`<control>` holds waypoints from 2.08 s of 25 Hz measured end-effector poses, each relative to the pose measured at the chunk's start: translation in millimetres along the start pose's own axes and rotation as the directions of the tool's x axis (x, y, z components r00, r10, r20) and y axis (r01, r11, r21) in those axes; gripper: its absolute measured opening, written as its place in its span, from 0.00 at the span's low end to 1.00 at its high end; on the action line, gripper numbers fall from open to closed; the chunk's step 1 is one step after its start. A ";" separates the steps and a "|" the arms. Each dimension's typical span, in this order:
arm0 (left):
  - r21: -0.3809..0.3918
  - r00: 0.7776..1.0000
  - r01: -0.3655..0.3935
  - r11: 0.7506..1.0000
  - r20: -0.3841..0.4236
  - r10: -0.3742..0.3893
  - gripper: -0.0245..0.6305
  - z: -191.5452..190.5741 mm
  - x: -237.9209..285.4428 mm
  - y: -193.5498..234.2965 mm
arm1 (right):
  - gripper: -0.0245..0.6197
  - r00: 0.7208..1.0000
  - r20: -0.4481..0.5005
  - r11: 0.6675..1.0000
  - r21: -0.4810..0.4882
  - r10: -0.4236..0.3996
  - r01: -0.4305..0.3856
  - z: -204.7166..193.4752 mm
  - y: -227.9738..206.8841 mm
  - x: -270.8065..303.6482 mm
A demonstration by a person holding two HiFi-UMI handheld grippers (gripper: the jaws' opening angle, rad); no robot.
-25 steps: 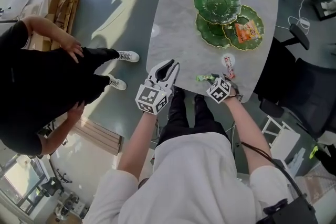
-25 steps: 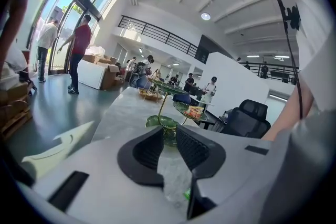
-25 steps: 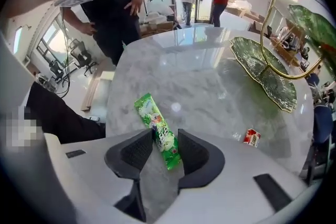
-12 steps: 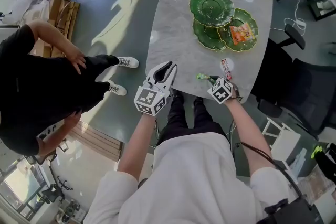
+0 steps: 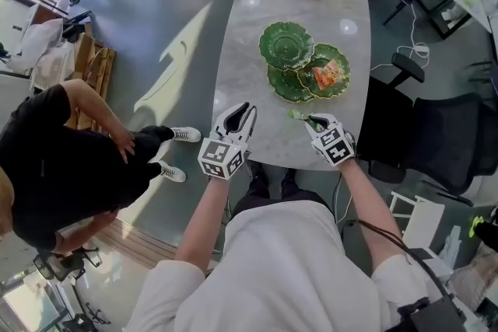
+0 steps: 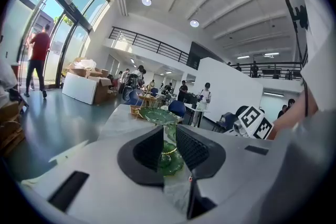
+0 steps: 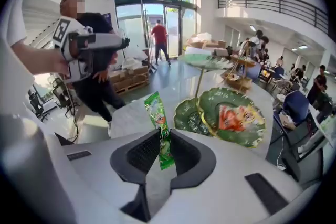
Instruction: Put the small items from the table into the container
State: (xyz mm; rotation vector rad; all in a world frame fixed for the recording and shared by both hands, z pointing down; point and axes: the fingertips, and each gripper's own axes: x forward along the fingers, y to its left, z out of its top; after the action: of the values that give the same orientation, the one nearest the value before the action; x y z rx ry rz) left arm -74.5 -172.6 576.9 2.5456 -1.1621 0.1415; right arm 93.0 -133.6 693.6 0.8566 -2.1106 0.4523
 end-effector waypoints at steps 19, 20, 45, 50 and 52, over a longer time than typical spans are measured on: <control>0.046 0.998 0.040 0.998 0.052 -0.042 0.13 70.7 46.3 -7.9 | 0.15 0.933 0.148 0.869 0.435 -0.327 0.236 57.2 -147.4 -47.0; 0.046 0.998 0.039 0.998 0.048 -0.041 0.13 69.8 46.9 -6.9 | 0.15 0.933 0.145 0.867 0.439 -0.328 0.237 56.0 -148.4 -45.2; 0.091 0.994 0.069 0.993 0.073 -0.076 0.13 79.5 56.4 -32.1 | 0.13 0.829 0.459 0.922 0.352 -0.320 0.161 118.2 -102.9 -117.4; 0.121 0.990 0.099 0.988 0.086 -0.109 0.13 89.5 56.8 -49.1 | 0.09 0.795 0.530 0.940 0.307 -0.297 0.147 137.5 -85.7 -140.9; 0.128 0.989 0.108 0.986 0.089 -0.120 0.13 92.3 54.5 -55.0 | 0.06 0.784 0.550 0.946 0.293 -0.287 0.141 141.7 -78.5 -149.8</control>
State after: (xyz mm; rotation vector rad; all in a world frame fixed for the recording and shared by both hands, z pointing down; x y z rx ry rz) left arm -1.8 -209.8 488.3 2.7477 -1.0683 0.0650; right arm 139.5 -206.3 490.6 1.5244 -2.4996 0.3464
